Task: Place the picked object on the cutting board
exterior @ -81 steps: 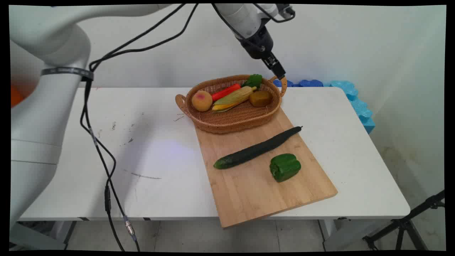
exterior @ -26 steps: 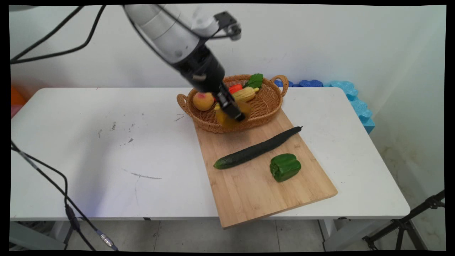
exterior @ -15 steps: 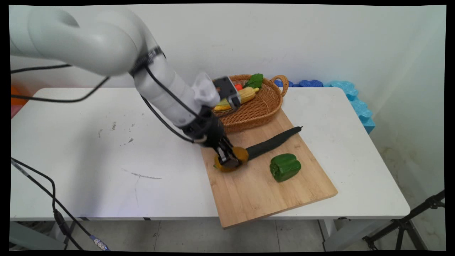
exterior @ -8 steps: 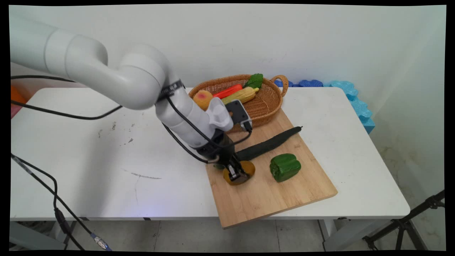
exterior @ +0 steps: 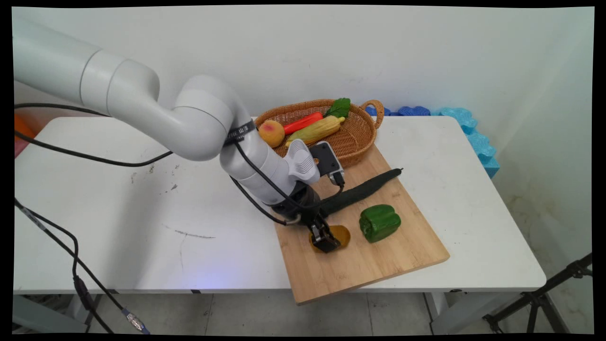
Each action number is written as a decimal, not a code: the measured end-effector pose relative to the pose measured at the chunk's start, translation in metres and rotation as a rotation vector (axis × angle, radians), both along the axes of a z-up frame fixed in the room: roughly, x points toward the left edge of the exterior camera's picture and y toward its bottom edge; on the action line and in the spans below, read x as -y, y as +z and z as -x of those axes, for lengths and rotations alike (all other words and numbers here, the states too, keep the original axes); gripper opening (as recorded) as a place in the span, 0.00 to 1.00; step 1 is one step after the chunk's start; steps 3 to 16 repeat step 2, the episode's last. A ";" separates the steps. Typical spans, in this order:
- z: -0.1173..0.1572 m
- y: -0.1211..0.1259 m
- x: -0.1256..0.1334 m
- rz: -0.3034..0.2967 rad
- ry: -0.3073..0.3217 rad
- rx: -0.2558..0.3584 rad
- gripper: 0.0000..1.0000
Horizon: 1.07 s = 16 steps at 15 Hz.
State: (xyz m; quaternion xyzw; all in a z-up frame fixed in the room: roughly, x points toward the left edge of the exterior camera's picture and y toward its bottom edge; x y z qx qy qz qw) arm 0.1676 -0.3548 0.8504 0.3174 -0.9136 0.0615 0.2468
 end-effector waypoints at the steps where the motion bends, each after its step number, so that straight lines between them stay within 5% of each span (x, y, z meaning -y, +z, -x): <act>1: 0.001 0.000 0.001 0.005 -0.005 -0.001 1.00; 16: 0.001 0.000 0.001 0.010 -0.010 -0.003 1.00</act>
